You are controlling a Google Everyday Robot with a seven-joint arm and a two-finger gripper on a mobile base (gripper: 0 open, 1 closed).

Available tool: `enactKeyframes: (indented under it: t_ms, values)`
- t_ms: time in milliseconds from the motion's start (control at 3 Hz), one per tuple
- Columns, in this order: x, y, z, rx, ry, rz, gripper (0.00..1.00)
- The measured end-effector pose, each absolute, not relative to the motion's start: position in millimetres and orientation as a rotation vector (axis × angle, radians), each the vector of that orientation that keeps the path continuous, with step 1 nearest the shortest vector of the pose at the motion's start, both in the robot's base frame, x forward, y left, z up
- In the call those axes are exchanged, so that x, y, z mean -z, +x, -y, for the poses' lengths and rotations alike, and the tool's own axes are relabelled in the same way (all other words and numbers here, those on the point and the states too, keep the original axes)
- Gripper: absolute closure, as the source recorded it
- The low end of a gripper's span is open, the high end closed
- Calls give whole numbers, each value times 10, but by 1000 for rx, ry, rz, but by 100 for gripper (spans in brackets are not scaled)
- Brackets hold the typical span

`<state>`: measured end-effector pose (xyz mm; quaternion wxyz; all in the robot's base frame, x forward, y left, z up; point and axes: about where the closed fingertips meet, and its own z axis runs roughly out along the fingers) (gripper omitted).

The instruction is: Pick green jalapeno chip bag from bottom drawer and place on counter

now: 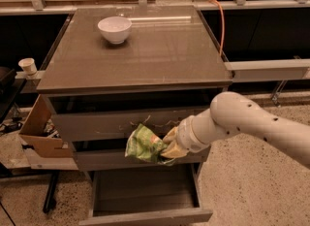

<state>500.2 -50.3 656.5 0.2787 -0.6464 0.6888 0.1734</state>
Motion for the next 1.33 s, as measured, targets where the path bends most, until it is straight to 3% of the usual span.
enactKeyframes:
  t_ms: [333, 1333]
  values:
    - [-7458, 5049, 341, -444, -1758, -1862, 100]
    - [-7965, 5058, 288, -502, -1781, -1787, 100]
